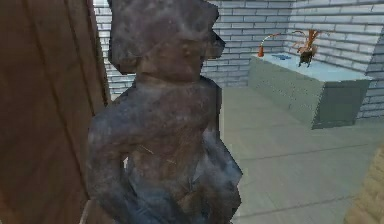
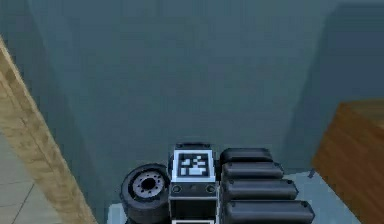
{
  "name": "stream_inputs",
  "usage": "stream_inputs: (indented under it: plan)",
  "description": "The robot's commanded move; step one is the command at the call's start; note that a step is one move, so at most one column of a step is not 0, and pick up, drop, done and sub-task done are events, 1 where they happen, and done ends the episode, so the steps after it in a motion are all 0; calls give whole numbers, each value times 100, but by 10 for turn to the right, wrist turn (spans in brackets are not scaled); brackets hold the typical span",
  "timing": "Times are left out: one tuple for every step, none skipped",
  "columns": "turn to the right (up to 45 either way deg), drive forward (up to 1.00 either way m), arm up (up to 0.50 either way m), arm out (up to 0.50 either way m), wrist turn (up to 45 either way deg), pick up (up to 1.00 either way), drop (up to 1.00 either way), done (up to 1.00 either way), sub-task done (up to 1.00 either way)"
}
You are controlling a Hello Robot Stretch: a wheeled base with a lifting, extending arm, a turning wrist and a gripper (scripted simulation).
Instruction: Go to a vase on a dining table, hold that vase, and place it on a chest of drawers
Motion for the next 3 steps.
stream_inputs:
  plan:
    - [-60, 0, 0, 0, 0, 0, 0, 0, 0]
    - [240, 0, 0, 0, 0, 0, 0, 0, 0]
    - [0, 100, 0, 0, 0, 0, 0, 0, 0]
